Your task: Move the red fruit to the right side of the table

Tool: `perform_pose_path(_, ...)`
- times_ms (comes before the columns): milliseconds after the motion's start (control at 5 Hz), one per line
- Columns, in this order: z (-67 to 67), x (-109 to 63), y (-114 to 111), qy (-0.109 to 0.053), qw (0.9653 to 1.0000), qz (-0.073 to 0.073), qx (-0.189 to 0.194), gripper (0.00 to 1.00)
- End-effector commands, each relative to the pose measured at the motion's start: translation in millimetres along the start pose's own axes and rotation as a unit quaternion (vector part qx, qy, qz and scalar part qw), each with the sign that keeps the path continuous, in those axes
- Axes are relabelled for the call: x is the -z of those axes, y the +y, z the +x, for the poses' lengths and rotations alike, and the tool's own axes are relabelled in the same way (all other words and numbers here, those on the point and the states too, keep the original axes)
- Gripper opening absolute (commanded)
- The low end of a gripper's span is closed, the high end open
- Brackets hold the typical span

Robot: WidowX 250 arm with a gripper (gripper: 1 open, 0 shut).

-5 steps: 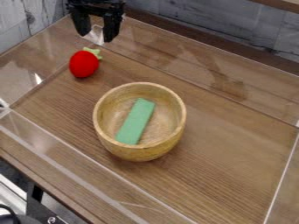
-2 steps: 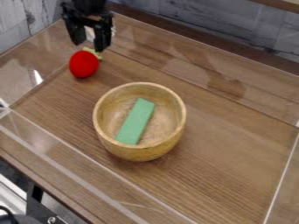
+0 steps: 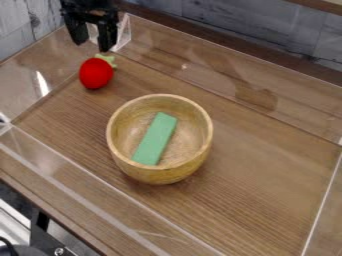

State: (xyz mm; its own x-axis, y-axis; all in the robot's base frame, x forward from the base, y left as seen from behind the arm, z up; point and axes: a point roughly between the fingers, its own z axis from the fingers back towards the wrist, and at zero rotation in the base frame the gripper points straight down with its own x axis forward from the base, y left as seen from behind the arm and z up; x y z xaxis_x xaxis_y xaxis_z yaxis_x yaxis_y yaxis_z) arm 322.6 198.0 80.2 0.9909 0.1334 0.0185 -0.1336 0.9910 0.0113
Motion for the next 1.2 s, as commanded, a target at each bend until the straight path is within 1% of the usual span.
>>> perform_pose_path(0, 3.7, -4.4, 3.6, -0.020, 0.9991, 0.011, -0.036, 1.00)
perform_pose_path(200, 5.3, 6.2, 3.1, -0.020, 0.9975, 0.010, -0.067, 1.00)
perform_pose_path(600, 11.3, -6.2, -0.4, -0.034, 0.9985, 0.010, -0.041, 1.00)
perform_pose_path(800, 7.9, -1.6, 6.4, -0.040, 0.9983, 0.010, -0.042, 1.00)
perform_pose_path(1000, 1.7, 4.7, -2.9, -0.031, 0.9989, 0.014, -0.033, 1.00)
